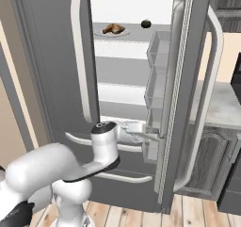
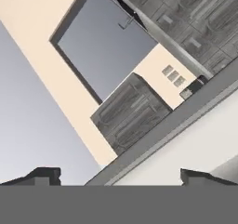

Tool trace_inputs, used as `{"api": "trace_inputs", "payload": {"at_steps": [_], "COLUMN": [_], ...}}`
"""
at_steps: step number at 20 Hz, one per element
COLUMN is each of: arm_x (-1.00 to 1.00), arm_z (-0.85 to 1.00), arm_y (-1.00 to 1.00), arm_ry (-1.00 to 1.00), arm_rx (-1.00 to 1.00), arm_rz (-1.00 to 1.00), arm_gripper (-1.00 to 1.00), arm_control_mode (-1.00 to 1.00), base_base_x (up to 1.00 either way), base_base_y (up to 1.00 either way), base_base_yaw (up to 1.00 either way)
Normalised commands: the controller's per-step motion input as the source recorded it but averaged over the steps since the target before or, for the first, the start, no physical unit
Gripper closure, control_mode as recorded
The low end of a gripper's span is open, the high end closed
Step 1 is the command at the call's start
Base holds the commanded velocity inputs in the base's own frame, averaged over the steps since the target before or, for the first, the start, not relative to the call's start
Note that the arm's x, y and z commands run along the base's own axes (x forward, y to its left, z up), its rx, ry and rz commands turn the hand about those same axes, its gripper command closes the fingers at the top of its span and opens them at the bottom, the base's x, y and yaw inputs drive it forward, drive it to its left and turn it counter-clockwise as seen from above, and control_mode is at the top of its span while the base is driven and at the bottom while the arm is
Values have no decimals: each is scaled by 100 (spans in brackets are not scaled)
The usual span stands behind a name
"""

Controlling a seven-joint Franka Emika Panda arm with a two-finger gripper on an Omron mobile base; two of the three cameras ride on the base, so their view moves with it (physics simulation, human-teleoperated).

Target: Retrieve the chicken drumstick from the fridge and place it on the saucepan with marinade on the stove.

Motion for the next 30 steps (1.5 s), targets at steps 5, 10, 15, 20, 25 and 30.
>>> {"api": "trace_inputs", "payload": {"at_steps": [5, 10, 15, 20, 25, 30], "arm_x": [0, 7, 1, -1, 6, 22], "arm_z": [4, 0, 0, 3, 3, 0], "arm_y": [-73, -12, 56, 90, 51, 39], "arm_ry": [-10, -39, -73, -43, -33, -34], "arm_rx": [51, 45, 33, 36, 57, 73], "arm_rz": [1, 9, 23, 9, -29, -37], "arm_gripper": [-100, -100, -100, -100, -100, -100], "arm_control_mode": [-100, -100, -100, -100, -100, -100], "base_base_x": [0, 0, 0, 0, 0, 0], "base_base_y": [0, 0, 0, 0, 0, 0], "base_base_yaw": [0, 0, 0, 0, 0, 0]}}
